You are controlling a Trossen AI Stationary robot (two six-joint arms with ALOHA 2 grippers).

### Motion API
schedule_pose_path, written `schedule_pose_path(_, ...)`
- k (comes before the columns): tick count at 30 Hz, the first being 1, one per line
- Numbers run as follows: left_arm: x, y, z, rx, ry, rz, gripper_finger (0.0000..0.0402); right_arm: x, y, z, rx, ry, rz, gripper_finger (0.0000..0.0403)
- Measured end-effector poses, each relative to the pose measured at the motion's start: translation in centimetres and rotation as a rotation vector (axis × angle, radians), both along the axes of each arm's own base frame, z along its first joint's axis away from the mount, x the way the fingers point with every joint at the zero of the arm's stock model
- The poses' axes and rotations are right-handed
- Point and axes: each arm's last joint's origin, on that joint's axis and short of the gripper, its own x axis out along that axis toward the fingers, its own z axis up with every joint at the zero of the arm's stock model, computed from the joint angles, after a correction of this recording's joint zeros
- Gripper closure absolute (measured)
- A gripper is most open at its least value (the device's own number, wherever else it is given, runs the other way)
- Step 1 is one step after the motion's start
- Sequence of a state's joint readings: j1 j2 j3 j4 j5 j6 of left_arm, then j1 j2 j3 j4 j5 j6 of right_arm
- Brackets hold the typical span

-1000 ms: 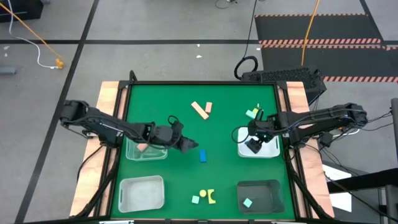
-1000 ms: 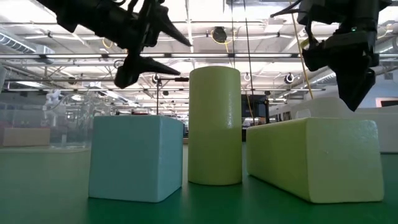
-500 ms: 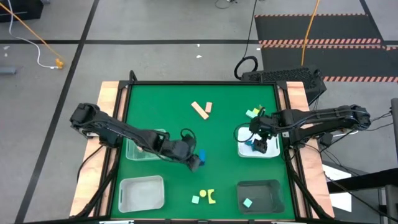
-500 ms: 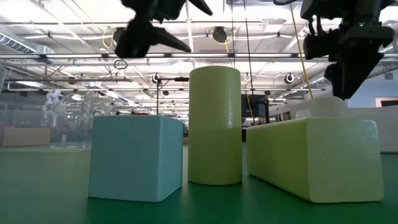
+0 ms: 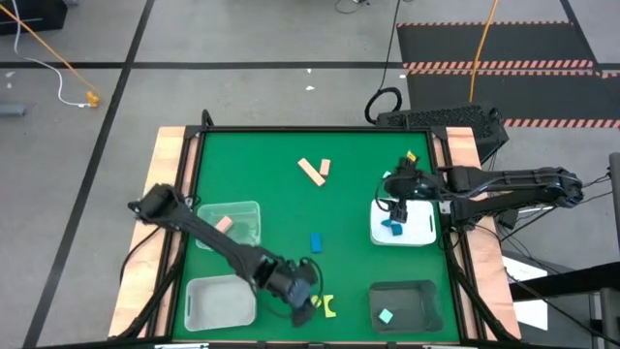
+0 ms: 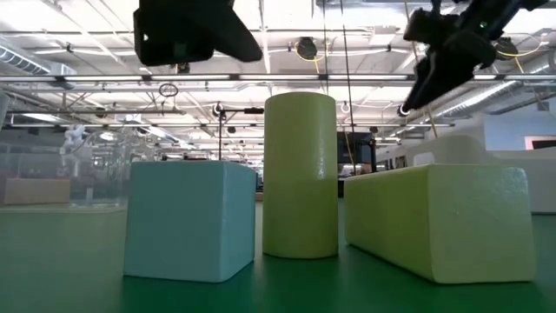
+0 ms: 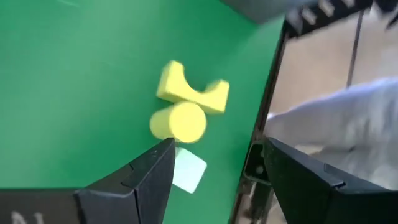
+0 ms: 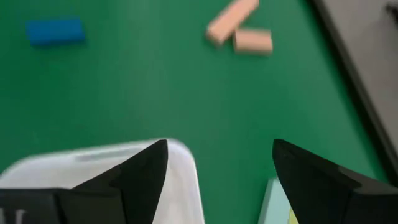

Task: Sort & place blocks by color
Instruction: Put the bottom left yellow block into the gray bin

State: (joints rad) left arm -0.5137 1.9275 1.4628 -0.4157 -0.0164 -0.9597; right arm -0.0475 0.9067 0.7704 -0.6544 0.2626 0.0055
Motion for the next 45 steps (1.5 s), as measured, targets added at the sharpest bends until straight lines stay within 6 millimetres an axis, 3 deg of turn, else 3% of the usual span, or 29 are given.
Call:
schedule_pose_path(7,0.0,-2.3,-1.7,0.196,-0.030,-0.157,0.0158,0.7,0.0,0.8,-0.043,-0.094,0.042,0.0124)
schedule_pose_path(14,0.2,-1.7,-1.8,0.462,-0.098,-0.199,0.0158,0.7,0.0,0.7,-0.022,-0.091,0.022,0.0124)
schedule_pose_path(23,0.5,-1.8,-1.7,0.493,-0.140,-0.293,0.0158,0.7,0.0,0.7,-0.015,-0.093,0.014,0.0124)
schedule_pose_path(29,1.1,-2.2,-3.7,0.512,-0.125,-0.312,0.0158,0.7,0.0,0.7,-0.015,-0.093,0.014,0.0124)
schedule_pose_path(45,1.5,-2.1,-4.3,0.534,-0.140,-0.331,0.0158,0.7,0.0,0.7,-0.019,-0.099,0.019,0.0124)
